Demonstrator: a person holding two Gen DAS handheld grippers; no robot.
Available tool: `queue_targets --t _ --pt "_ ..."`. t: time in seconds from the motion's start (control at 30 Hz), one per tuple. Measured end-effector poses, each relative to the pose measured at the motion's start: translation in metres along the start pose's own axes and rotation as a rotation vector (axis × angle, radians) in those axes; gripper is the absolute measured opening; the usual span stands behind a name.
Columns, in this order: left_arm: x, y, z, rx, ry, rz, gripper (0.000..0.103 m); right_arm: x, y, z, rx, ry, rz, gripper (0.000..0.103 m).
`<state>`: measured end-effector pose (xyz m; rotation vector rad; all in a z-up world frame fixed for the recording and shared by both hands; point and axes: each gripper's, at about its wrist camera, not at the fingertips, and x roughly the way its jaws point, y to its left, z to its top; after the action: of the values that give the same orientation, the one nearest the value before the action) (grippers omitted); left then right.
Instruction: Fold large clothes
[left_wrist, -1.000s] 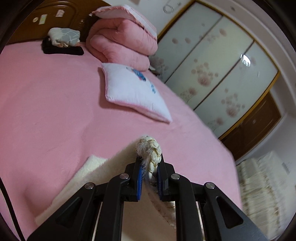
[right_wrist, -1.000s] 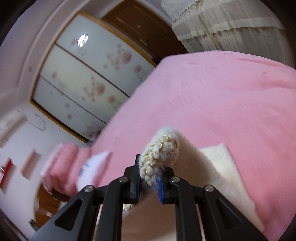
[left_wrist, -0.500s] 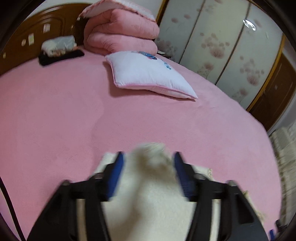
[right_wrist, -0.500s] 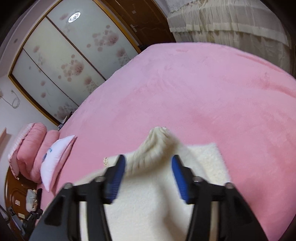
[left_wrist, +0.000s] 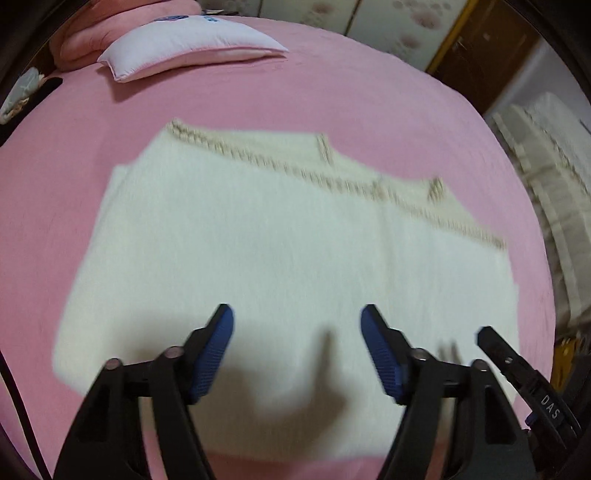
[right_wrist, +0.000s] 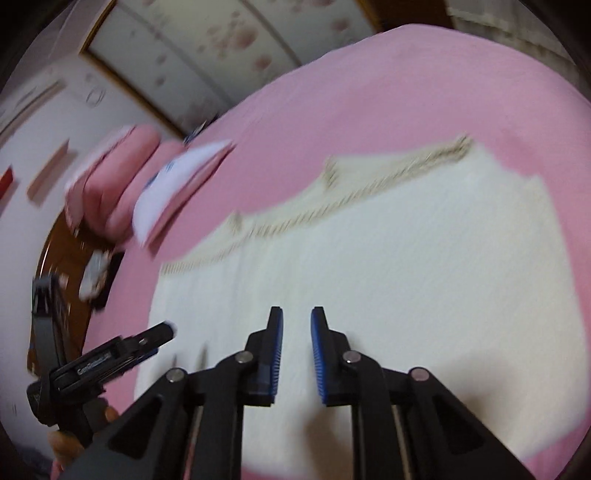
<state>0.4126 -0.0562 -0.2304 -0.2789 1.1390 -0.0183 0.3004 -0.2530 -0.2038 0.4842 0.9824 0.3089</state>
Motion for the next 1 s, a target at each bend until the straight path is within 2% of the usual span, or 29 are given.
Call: queue_targets --t 0.03,0.1,0.17,0.3,0.47,0.6,0.7,0.77,0.83,0.93,1.0 --pt "0.001 -0.003 -0.015 0.015 0.027 -0.003 0.051 0.002 0.006 -0.013 -0.018 0.027 0.017 0.012" --pt "0.003 -0.006 -0.046 0.041 0.103 -0.007 0.028 0.002 0.015 -0.039 -0.040 0.072 0.050 0.008" --pt "0.003 -0.001 -0.067 0.044 0.139 -0.010 0.011 0.002 0.022 -0.067 -0.081 0.128 0.069 0.008" --pt "0.003 -0.001 -0.087 0.085 0.167 -0.070 0.009 -0.003 0.030 -0.107 -0.151 0.198 0.049 0.001" --pt "0.021 0.000 -0.080 0.041 0.245 -0.194 0.009 -0.003 0.027 -0.116 -0.096 0.154 0.088 0.001" --pt "0.041 0.001 -0.068 0.035 0.233 -0.209 0.009 0.016 0.026 -0.103 -0.033 0.144 0.075 0.001" --pt "0.052 0.006 -0.057 -0.005 0.258 -0.230 0.009 0.033 0.016 -0.089 0.097 0.146 0.123 0.000" --pt "0.057 0.009 -0.048 -0.032 0.265 -0.265 0.009 0.050 0.005 -0.080 0.209 0.163 0.156 0.000" --pt "0.057 0.015 -0.040 -0.055 0.258 -0.306 0.009 0.061 -0.005 -0.068 0.300 0.137 0.198 0.000" --pt "0.052 0.019 -0.026 -0.066 0.195 -0.342 0.009 0.076 -0.003 -0.048 0.293 0.114 0.215 0.000" --pt "0.057 0.017 -0.011 -0.065 0.184 -0.345 0.009 0.084 0.003 -0.040 0.254 0.116 0.201 0.000"
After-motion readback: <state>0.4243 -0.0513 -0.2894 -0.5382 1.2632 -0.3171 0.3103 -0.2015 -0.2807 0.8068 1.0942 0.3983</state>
